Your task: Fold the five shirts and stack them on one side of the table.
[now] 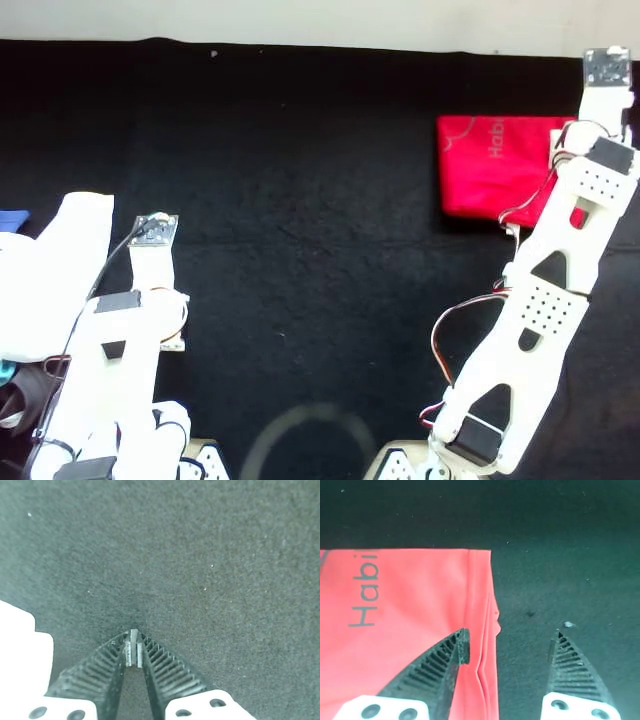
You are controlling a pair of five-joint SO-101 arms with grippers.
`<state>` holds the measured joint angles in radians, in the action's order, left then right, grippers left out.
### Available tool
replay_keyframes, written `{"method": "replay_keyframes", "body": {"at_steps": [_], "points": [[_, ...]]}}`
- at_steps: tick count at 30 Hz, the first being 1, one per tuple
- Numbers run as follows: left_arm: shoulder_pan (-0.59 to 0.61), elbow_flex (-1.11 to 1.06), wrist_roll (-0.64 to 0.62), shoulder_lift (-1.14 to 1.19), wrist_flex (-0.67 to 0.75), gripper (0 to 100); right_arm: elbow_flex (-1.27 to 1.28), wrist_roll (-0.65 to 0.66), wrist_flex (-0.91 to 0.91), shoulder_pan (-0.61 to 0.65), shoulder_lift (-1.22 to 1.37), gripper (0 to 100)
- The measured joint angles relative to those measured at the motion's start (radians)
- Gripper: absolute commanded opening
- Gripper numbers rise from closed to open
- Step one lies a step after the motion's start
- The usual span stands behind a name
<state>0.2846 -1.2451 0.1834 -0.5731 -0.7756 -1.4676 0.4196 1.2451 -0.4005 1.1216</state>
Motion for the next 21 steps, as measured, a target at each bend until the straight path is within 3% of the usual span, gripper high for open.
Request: {"method": "replay_keyframes", "body": {"at_steps": [5, 9, 13, 21], "points": [[0.0, 0.0, 0.0, 0.0, 0.0, 1, -0.163, -0.055, 0.19, 0.009, -0.003, 20.6], [0.0, 0.0, 0.0, 0.0, 0.0, 1, -0.175, -0.061, 0.339, 0.032, 0.0, 12.4], [0.0, 0.0, 0.0, 0.0, 0.0, 1, -0.175, -0.061, 0.479, 0.04, -0.031, 11.9], [0.038, 0.063, 0.0, 0.002, -0.043, 2, -0.175, -0.061, 0.509, 0.04, -0.21, 11.9]]}}
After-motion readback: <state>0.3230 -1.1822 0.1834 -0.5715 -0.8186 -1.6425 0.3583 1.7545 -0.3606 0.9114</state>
